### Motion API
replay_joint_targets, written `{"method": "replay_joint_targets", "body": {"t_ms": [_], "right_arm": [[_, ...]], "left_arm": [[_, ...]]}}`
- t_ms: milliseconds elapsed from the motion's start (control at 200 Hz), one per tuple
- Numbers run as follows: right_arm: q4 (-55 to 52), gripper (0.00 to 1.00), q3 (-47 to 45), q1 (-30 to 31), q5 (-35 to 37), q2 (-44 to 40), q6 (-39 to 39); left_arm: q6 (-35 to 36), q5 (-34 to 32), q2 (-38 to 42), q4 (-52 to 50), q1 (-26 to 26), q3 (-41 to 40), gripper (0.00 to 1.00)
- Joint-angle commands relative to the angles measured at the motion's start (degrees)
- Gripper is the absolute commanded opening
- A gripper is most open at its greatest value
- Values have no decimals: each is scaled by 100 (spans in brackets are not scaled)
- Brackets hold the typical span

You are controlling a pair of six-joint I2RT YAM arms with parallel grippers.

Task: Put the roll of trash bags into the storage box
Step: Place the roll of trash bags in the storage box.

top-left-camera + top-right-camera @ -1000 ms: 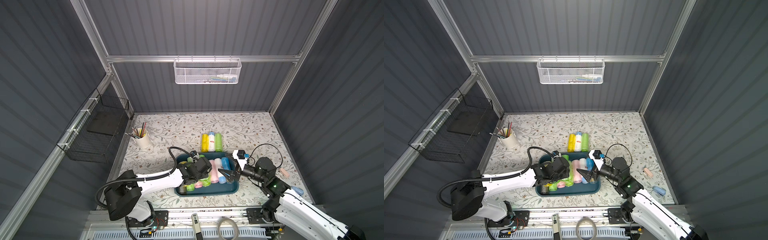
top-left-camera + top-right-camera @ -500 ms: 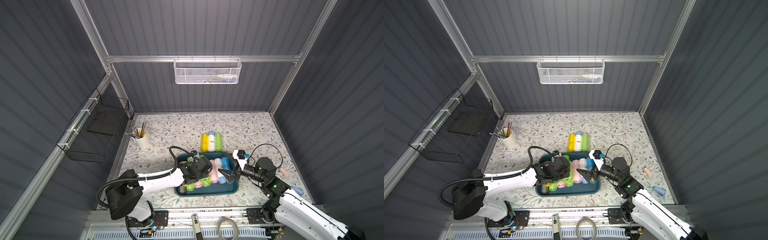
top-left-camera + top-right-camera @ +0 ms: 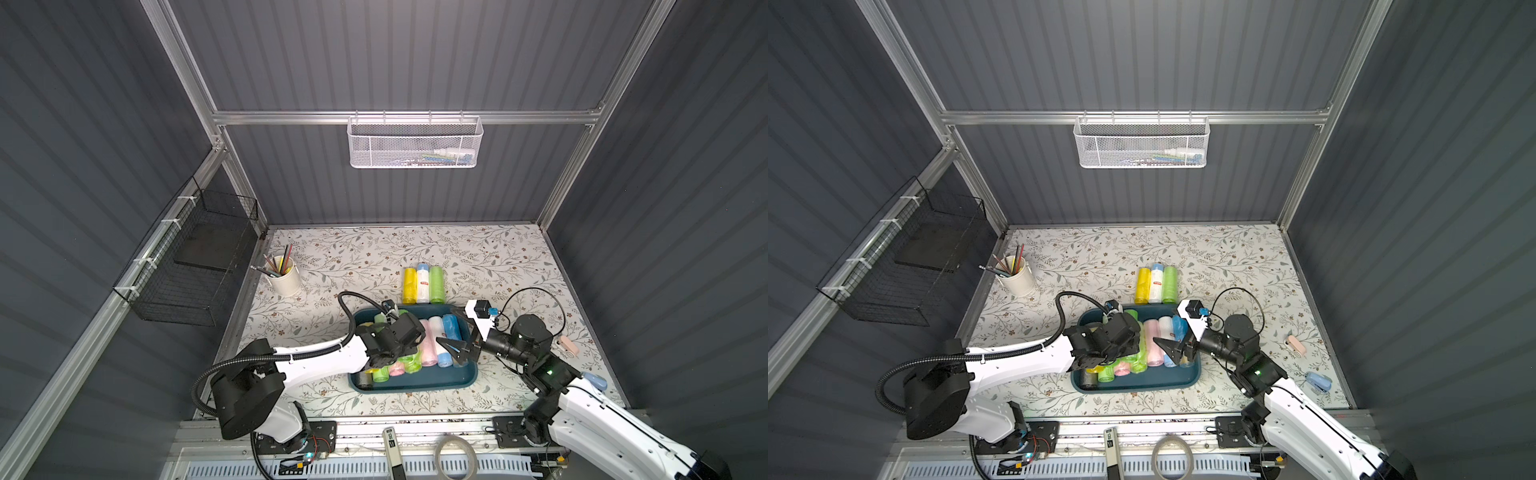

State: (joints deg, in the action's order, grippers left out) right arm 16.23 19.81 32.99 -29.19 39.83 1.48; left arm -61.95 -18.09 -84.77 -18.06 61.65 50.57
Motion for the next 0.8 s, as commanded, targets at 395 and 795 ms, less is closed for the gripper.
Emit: {"method": "replay_joint_targets", "body": {"t_ms": [395,795], "right_arm": [[91,99,-36,23,-67,-6,55],[82,99,-30,19,-78,-59,63]], "left_arm": [[206,-305,453,-429,51,218,50],[313,-391,492,-570,49,355,51]]}}
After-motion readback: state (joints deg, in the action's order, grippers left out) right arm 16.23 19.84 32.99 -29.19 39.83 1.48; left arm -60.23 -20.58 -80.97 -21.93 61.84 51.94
